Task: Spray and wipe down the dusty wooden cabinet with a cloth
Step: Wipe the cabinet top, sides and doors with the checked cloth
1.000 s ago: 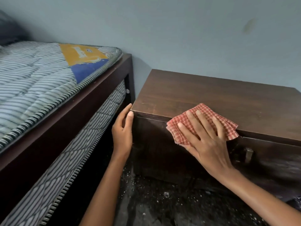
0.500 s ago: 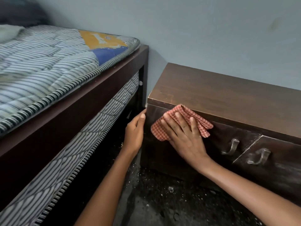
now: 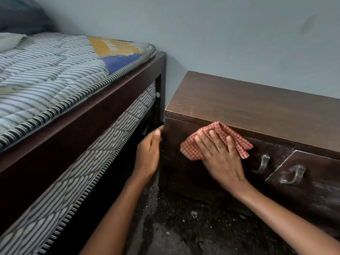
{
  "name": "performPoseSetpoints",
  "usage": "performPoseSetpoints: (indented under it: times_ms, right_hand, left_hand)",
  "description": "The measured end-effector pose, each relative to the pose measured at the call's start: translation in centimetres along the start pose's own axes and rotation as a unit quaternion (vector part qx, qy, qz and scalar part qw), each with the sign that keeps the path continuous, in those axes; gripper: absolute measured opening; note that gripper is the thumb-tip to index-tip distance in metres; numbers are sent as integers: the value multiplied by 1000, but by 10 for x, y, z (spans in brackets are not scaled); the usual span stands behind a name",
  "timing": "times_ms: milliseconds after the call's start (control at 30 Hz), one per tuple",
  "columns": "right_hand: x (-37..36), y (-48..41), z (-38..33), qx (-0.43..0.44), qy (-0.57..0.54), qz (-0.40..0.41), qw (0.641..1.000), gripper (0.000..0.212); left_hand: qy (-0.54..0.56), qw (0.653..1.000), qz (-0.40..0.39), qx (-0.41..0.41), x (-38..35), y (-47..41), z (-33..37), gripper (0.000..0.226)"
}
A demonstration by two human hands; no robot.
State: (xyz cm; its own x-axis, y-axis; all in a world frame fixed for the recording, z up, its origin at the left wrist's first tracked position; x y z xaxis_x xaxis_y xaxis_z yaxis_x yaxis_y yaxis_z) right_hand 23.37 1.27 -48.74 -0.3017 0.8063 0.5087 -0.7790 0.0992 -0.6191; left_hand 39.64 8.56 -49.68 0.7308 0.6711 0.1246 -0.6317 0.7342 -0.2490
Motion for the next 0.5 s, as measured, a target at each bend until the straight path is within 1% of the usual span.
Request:
performPoseSetpoints:
  times_ms: [67,133,233,300,400,500]
  right_hand:
    - [8,-20,-3,-6,2,8,1000,72]
    - [12,-38,-19,20,21,14,999,72]
    - [15,-65,-47,70,49,17,996,71]
    - [18,-81,-61,97,49,20,994,69]
    - [17,-92,-73,126,66,12,990,67]
    - [17,-85,-65,130,74,18,989,64]
  left_hand:
    - [10,1000,9,7,1,-1,1,33]
    - [41,999,24,13,2,-2,1,31]
    - [77,995,61,25,6,-4,-3,40]
    - [88,990,105,39,16,-5,-11,43]
    - [88,984,152,44,30,-5,-19,42]
    - [73,985,151,30,31,-4,-15,39]
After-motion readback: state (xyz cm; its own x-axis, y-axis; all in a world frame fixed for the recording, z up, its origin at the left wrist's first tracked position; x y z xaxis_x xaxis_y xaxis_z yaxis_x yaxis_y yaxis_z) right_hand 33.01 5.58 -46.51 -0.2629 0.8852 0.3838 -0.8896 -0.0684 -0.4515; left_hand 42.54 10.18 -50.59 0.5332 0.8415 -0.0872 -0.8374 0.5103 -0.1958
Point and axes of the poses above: each hand's wrist, its own y-axis away from the middle knuckle, its own x-axis out of the back of the hand, z = x × y, the point moved 10 cm from there along -y, towards the middle knuckle, and after that the axes turned 4 degrees about -z, right-handed, at the moved point
